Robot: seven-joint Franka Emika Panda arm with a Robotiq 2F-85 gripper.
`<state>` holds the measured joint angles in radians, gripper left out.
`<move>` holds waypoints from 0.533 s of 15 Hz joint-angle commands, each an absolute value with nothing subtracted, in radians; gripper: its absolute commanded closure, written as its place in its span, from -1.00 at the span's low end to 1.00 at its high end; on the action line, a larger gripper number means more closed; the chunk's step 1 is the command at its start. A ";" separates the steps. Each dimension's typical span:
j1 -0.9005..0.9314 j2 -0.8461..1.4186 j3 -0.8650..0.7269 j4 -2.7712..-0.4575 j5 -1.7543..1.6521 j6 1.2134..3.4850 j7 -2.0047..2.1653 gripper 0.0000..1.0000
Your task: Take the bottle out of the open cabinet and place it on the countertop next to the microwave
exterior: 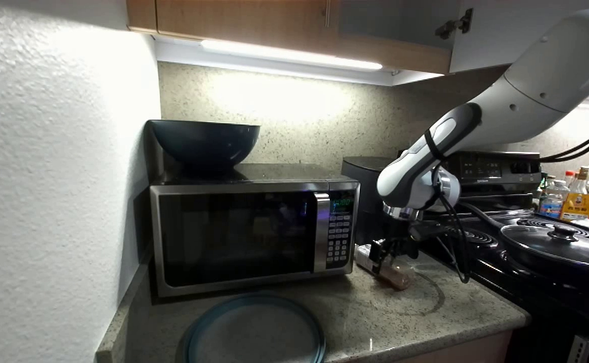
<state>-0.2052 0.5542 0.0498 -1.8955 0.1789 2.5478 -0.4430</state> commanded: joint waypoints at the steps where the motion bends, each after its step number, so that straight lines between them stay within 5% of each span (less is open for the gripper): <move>1: -0.204 0.487 0.058 -1.978 0.196 2.641 -0.363 0.32; 8: -0.298 0.243 0.193 -2.314 0.399 2.911 -0.393 0.42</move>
<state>-0.2372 0.3984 0.1230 -2.1321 0.3149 2.8450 -0.3692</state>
